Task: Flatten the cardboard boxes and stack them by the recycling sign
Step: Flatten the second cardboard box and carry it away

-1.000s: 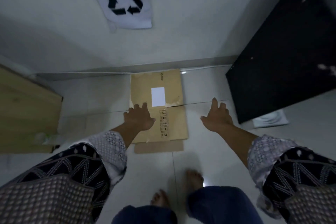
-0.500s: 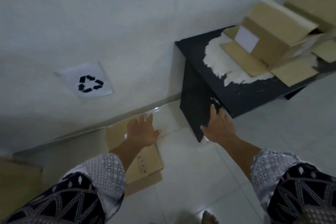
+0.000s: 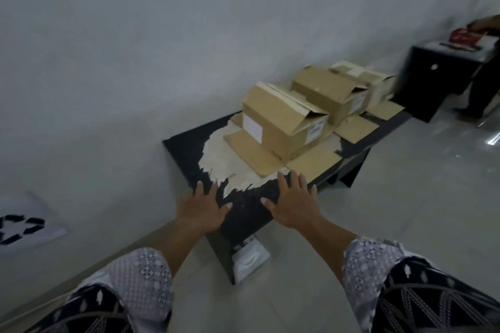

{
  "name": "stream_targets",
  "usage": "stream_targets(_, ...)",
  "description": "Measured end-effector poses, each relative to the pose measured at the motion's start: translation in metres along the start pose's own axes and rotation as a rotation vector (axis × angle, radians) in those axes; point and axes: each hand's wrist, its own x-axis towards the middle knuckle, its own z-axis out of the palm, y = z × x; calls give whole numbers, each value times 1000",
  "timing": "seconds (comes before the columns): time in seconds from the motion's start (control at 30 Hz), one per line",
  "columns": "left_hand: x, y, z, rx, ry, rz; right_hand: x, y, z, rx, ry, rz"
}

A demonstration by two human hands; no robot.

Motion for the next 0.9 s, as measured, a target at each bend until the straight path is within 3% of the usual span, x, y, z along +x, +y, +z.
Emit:
stream_targets(0.37,117,125,-37,-48,44,53,125,98,-41,-11,81,30)
stream_targets(0.7,277,186,-75,-187,14,49,274,150,-65,89,61,63)
stream_targets(0.9,326,216,-84,-242,21,-9,335,172,-76,169,66,100)
